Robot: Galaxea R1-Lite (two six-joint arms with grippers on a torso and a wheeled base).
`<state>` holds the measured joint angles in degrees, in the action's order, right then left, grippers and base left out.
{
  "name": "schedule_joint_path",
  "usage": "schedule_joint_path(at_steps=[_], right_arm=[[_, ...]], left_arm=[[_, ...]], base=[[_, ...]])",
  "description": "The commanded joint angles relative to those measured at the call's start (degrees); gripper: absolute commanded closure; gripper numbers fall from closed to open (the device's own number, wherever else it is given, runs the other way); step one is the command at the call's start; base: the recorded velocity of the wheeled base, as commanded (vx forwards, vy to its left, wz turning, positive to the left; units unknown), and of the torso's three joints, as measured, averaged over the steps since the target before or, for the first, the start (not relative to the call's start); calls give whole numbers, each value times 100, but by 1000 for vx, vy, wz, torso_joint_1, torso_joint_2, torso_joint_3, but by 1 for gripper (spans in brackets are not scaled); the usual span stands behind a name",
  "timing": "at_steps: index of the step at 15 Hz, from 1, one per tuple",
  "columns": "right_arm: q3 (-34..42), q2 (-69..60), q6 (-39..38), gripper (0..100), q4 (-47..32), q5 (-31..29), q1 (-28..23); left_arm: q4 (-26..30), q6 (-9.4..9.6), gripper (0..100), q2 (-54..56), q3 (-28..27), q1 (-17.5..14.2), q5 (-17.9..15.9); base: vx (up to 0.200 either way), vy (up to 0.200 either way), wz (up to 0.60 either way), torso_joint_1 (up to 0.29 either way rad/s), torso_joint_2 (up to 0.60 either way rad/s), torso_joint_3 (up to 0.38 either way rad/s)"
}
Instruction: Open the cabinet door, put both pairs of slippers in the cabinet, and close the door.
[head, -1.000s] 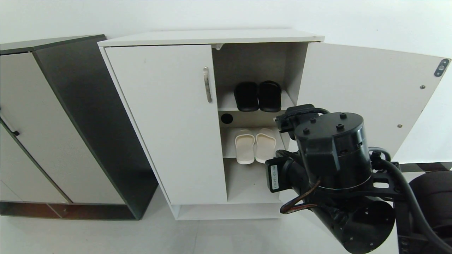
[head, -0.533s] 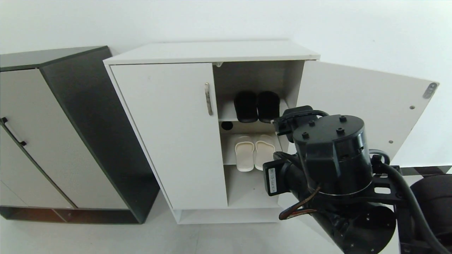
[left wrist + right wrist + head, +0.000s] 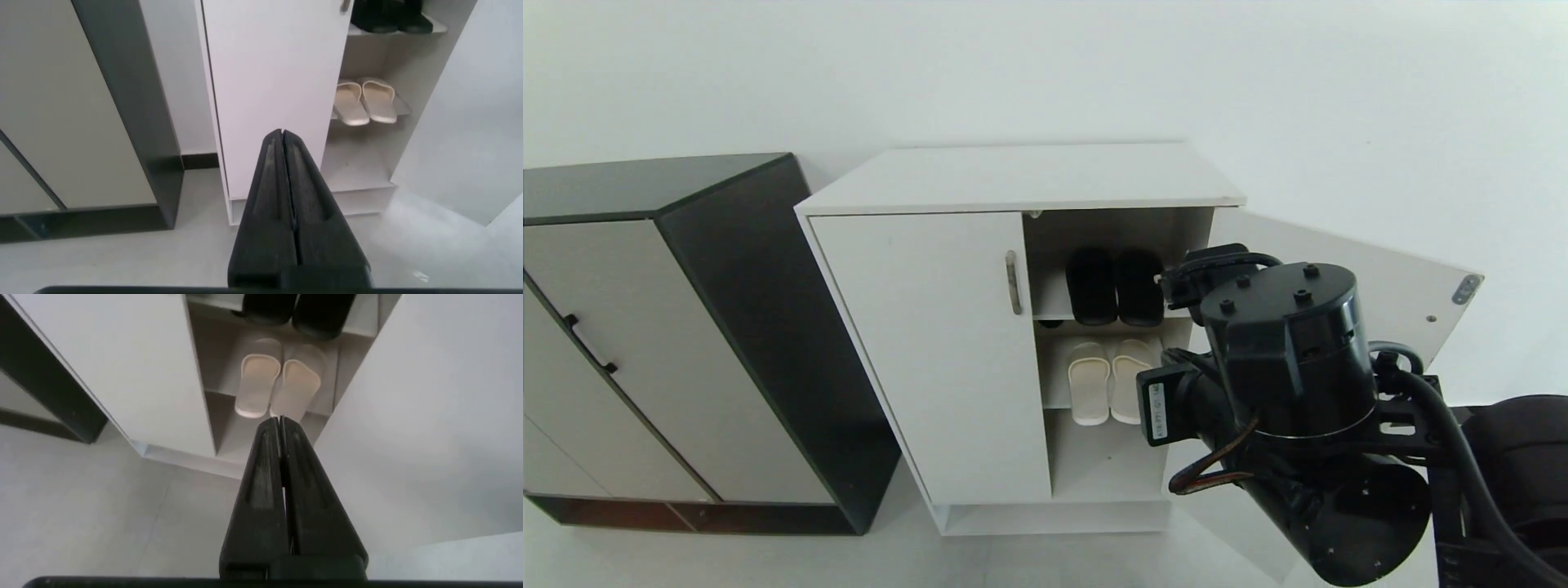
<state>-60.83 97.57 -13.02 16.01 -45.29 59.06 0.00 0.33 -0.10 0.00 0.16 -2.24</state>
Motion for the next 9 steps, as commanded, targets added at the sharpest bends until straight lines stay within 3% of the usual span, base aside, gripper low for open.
schedule_joint_path(at_steps=[1, 9], right_arm=[[1, 7, 1, 100, -1, 2, 9], [1, 7, 1, 100, -1, 2, 9]], left_arm=[[0, 2, 100, 1, 0, 2, 5], [9, 2, 100, 1, 0, 2, -4]], base=[[0, 0, 0, 163, -466, -315], [0, 0, 0, 190, -498, -313]])
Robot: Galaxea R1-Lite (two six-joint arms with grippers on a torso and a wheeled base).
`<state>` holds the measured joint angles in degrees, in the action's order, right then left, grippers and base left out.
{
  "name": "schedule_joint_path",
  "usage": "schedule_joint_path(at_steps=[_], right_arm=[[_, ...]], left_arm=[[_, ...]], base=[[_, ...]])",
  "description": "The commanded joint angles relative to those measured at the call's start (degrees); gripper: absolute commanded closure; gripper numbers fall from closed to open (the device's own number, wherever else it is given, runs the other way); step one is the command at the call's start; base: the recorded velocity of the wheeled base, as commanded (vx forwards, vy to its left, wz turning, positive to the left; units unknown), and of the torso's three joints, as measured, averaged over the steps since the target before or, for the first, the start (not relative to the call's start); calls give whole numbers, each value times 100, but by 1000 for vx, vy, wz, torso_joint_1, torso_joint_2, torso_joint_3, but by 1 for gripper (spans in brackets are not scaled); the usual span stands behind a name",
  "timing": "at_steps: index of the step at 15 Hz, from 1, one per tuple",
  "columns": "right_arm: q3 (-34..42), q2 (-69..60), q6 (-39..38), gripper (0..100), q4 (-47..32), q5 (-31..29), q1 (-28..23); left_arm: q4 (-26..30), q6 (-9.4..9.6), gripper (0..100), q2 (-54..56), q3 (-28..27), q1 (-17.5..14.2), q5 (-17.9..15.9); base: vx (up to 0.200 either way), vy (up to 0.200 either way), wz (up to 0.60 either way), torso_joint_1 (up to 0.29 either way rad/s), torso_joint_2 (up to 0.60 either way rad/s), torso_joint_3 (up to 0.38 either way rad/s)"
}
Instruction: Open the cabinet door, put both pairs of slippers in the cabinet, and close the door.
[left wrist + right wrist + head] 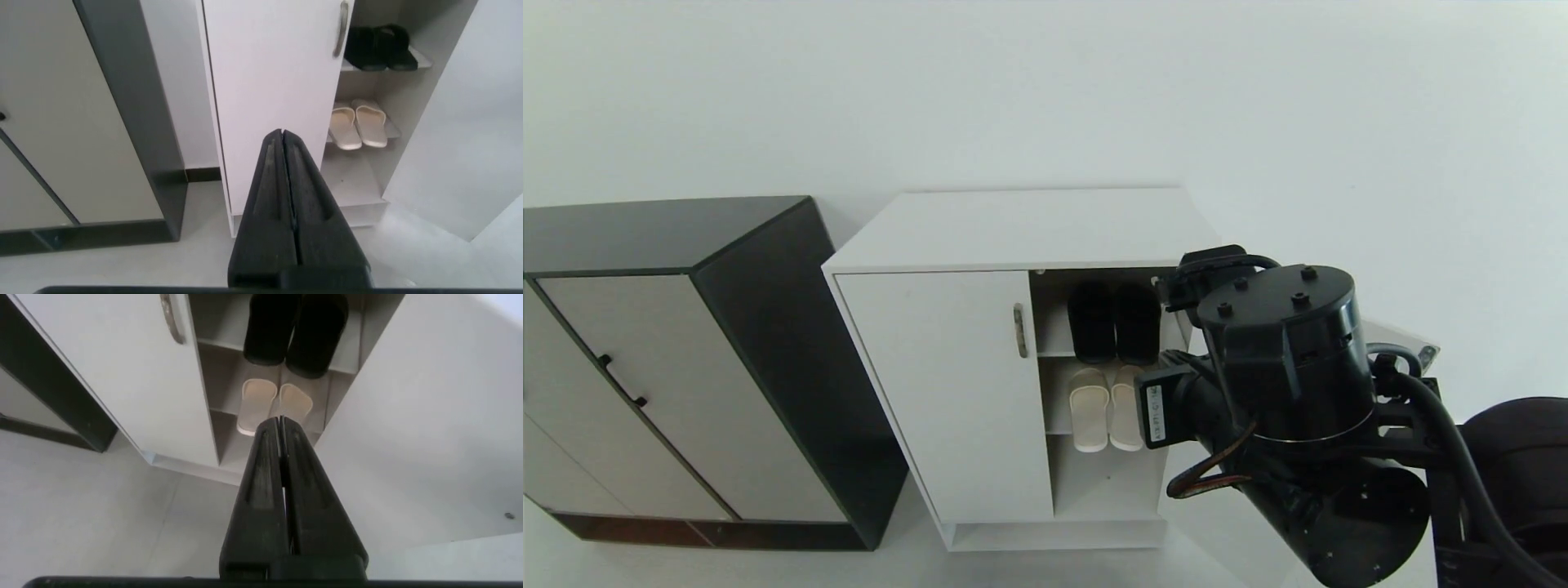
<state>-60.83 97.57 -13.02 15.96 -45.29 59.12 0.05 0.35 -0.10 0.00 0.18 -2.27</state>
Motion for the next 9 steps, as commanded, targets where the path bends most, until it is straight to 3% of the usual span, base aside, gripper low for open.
schedule_joint_path(at_steps=[1, 7, 9], right_arm=[[1, 7, 1, 100, 4, 2, 3], [36, -28, 1, 100, 4, 90, -6], [186, -195, 1, 100, 13, 662, 3]], left_arm=[[-5, 0, 100, 1, 0, -1, -2], [-5, 0, 100, 1, 0, -1, -2], [4, 0, 100, 1, 0, -1, -2]], base=[[0, 0, 0, 227, -515, -325], [0, 0, 0, 231, -538, -311], [0, 0, 0, 102, -222, -122]])
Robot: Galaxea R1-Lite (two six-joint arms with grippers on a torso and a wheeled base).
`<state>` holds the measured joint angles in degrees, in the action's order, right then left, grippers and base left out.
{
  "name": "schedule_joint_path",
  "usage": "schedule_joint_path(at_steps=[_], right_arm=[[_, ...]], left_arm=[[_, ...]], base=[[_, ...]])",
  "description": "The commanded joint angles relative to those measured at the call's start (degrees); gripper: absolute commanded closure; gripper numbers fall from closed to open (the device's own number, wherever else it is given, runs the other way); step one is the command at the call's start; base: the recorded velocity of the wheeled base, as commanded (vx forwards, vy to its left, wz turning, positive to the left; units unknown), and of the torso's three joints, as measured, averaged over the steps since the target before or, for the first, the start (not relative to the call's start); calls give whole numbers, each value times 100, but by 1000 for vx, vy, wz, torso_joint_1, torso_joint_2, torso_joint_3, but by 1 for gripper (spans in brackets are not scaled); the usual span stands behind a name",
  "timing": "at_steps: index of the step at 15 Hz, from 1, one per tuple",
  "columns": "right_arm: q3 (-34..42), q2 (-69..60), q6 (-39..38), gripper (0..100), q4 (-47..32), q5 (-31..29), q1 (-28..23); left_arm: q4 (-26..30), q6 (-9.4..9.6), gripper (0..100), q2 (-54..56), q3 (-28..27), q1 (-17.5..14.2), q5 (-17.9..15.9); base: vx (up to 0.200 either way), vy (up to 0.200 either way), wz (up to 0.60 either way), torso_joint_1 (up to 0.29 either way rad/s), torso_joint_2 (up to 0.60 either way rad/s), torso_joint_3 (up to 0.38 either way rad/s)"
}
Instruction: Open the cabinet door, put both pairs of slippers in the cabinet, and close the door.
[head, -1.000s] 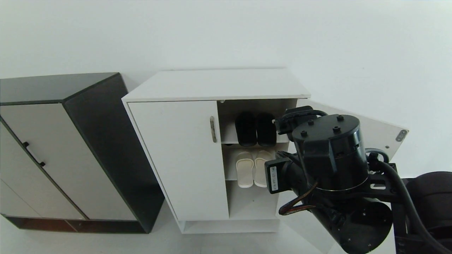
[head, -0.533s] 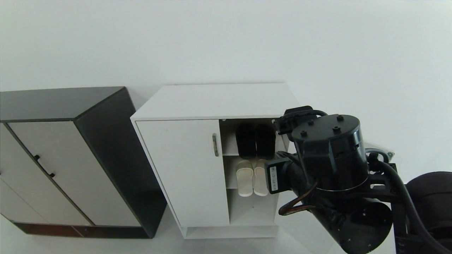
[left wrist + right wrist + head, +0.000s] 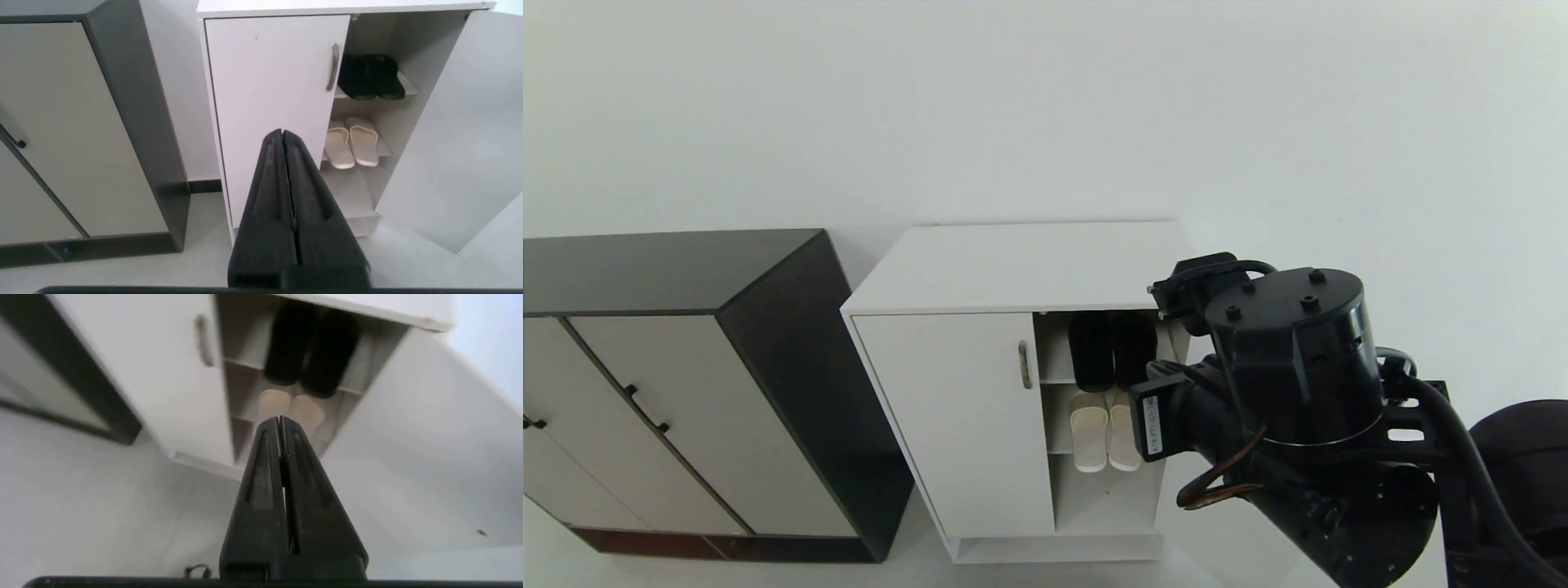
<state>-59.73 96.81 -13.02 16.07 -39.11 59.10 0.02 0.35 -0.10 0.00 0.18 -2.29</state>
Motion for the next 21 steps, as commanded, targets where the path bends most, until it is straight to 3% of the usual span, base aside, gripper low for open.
schedule_joint_path(at_steps=[1, 5, 12, 17, 21], right_arm=[[102, -144, 1, 100, 46, 140, -13], [129, -118, 19, 100, 98, 140, -30], [146, -100, 19, 100, 98, 140, -136], [50, 23, 274, 100, 450, 237, -971], [-610, 49, 274, 100, -95, 527, -1551]], left_arm=[[-2, 0, 100, 1, 0, -1, 1], [-2, 0, 100, 1, 0, -1, 1], [-2, 0, 100, 1, 0, -1, 1], [-2, 0, 100, 1, 0, -1, 1], [6, 9, 100, 1, 0, -1, 1]], base=[[0, 0, 0, 41, -85, -51], [0, 0, 0, 0, 0, 0], [0, 0, -600, 7, 0, -3], [0, 0, 0, 0, 0, 0], [0, 0, 0, 0, 0, 0]])
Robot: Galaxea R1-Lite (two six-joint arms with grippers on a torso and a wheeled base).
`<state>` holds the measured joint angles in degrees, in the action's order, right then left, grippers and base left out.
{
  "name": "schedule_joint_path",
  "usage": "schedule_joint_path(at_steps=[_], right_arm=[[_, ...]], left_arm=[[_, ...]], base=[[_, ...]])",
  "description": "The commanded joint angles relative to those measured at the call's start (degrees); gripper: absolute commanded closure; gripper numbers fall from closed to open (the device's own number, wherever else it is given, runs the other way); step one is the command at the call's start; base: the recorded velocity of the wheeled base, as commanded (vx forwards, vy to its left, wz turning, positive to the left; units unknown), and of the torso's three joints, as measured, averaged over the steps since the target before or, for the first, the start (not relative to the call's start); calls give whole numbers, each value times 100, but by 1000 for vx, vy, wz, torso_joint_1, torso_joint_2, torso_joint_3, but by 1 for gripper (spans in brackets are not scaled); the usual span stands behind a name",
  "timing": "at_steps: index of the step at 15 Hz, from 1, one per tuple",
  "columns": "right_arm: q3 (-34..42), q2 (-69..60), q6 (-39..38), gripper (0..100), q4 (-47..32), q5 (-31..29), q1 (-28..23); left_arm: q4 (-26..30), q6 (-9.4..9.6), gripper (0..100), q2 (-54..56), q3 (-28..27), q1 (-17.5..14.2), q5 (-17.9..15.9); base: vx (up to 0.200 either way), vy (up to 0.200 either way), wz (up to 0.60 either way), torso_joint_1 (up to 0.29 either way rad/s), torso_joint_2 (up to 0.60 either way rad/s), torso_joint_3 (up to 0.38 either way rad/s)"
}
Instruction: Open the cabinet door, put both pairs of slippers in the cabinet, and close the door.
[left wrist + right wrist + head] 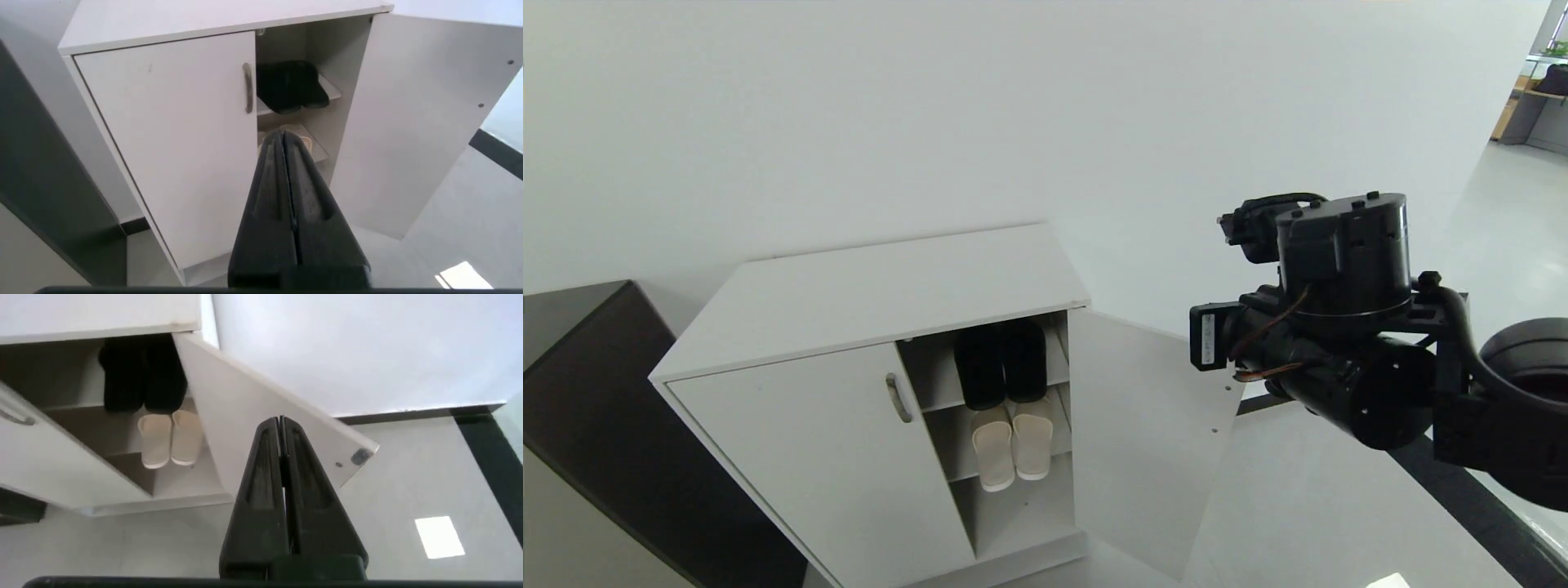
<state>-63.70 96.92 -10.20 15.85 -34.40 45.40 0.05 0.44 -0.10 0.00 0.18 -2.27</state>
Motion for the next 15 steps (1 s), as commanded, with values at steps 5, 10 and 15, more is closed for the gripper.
schedule_joint_path(at_steps=[5, 10, 15], right_arm=[[-635, 363, -105, 100, -284, 417, -620], [-934, 1189, -105, 100, 120, 865, -1244], [-1611, 2130, -113, 100, 217, 1181, -1780]], left_arm=[[4, 0, 100, 1, 0, -1, -2], [4, 9, 100, 1, 0, -1, -2], [-5, 9, 100, 1, 0, -1, -2]], base=[[-120, 0, 0, 6, 1, -3], [-40, 0, 0, 0, 1, 1], [0, 0, 0, 0, 0, 0]])
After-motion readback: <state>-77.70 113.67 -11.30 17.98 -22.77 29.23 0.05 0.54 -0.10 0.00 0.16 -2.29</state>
